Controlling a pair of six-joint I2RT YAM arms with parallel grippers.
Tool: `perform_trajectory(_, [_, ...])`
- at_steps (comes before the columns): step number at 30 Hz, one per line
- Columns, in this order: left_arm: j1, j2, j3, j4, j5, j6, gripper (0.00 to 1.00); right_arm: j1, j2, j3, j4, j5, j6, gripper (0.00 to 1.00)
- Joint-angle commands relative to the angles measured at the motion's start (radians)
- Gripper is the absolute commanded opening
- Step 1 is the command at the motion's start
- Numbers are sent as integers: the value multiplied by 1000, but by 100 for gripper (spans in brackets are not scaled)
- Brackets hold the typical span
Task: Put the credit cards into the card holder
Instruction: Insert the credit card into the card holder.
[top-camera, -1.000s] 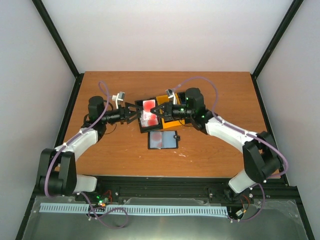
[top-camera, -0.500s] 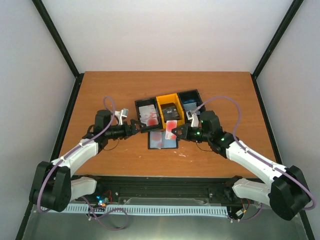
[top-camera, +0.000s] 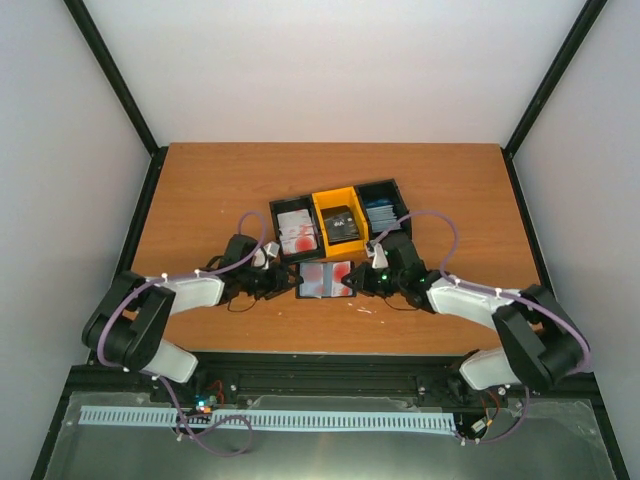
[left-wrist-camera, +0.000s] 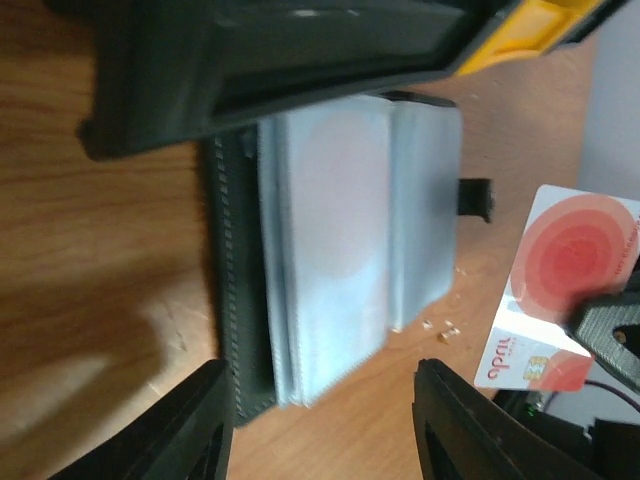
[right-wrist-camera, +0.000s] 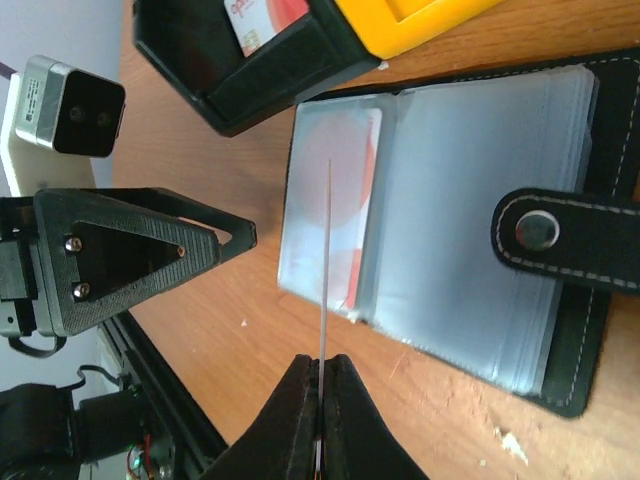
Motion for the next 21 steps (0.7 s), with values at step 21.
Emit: perform_trajectory(21, [-20, 161, 102, 21, -93, -49, 36, -29, 332, 135, 134, -113, -6, 3])
